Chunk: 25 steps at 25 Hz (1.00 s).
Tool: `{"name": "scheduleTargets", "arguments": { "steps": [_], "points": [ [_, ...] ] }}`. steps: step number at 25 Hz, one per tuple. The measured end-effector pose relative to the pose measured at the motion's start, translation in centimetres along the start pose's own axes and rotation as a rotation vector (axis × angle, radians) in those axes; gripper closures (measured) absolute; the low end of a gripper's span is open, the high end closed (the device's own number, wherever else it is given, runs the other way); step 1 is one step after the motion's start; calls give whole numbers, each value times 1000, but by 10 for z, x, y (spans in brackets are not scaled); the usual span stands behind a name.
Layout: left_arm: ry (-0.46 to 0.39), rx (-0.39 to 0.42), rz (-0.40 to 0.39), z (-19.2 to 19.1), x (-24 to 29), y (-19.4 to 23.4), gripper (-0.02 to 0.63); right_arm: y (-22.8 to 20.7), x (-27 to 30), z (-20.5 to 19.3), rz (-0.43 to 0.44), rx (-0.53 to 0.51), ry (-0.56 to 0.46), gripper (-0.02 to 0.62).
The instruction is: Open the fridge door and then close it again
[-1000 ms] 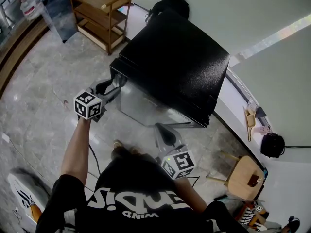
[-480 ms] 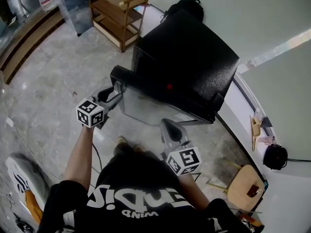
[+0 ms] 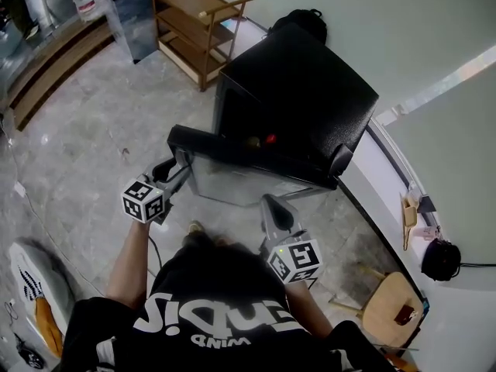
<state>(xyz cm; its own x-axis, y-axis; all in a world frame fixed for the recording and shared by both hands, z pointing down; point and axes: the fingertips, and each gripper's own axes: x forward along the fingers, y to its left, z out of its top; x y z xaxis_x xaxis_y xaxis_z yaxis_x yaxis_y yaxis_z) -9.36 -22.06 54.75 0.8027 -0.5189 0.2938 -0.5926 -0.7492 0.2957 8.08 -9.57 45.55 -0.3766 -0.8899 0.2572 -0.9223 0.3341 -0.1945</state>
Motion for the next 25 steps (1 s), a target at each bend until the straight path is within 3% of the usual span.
{"name": "scheduleTargets", "arguments": {
  "steps": [11,25],
  "points": [
    [-32,-42,127,-19,-39,-29,423,13,-14,-1,37,-4,2,597],
    [-26,-82,195,-36,-69,-53,430,17,-24,-3,63,-1,5,597]
  ]
}}
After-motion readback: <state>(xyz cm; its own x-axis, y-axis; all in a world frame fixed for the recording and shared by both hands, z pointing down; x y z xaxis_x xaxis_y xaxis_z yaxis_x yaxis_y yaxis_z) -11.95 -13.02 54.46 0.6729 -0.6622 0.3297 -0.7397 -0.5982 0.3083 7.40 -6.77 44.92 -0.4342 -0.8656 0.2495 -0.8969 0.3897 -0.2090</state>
